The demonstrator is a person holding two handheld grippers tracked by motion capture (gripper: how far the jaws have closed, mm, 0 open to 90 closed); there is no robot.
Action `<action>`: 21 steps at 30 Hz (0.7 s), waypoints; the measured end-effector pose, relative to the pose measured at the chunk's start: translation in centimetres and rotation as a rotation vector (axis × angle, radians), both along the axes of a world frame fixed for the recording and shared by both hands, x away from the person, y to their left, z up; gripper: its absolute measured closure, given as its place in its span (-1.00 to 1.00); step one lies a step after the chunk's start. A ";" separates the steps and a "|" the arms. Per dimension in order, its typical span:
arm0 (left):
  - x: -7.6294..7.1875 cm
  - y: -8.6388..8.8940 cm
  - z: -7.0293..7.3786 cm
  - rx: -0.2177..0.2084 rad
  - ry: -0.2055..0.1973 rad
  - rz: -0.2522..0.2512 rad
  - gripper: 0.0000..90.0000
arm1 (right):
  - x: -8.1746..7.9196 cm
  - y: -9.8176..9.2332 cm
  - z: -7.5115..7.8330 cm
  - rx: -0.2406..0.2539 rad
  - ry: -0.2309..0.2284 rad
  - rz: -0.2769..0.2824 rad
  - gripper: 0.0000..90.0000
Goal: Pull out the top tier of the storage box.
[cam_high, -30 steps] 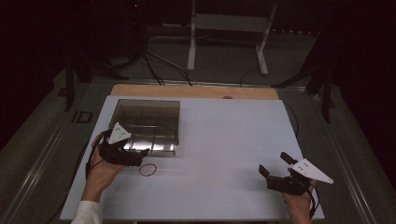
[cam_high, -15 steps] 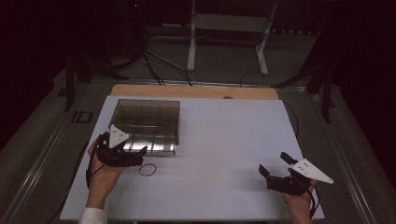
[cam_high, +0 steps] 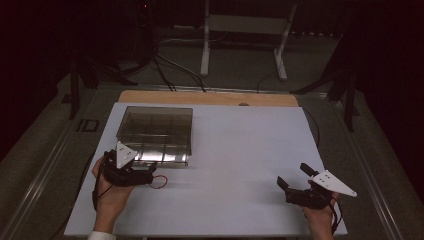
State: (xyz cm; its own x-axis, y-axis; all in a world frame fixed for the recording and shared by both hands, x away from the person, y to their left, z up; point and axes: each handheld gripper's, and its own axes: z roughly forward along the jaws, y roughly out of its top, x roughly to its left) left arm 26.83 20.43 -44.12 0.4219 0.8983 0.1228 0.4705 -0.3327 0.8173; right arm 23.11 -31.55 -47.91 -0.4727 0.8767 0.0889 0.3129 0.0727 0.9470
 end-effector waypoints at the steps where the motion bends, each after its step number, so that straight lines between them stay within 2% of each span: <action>1: -0.1 0.0 -0.1 -0.007 -0.002 -0.001 -0.98 | 0.0 0.0 0.0 0.000 0.000 0.000 -1.00; 3: -0.3 0.0 -0.4 -0.016 -0.002 -0.010 -0.98 | 0.0 0.0 0.0 0.000 0.000 0.000 -1.00; 11: -1.6 -0.1 -0.8 -0.018 -0.053 -0.016 -0.98 | 0.0 0.0 0.0 0.001 0.000 -0.001 -1.00; 17: -2.0 0.0 -1.2 -0.006 -0.069 0.016 -0.98 | 0.0 0.0 0.0 0.001 0.000 0.000 -1.00; 21: -2.3 0.2 -1.7 -0.019 -0.068 0.031 -0.98 | 0.0 0.0 0.0 0.000 0.000 -0.001 -1.00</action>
State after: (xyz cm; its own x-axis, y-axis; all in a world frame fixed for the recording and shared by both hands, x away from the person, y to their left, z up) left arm 24.57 20.62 -45.77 0.3851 0.9133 0.1329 0.4232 -0.3027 0.8540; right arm 23.11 -31.53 -47.92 -0.4717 0.8773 0.0886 0.3132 0.0728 0.9469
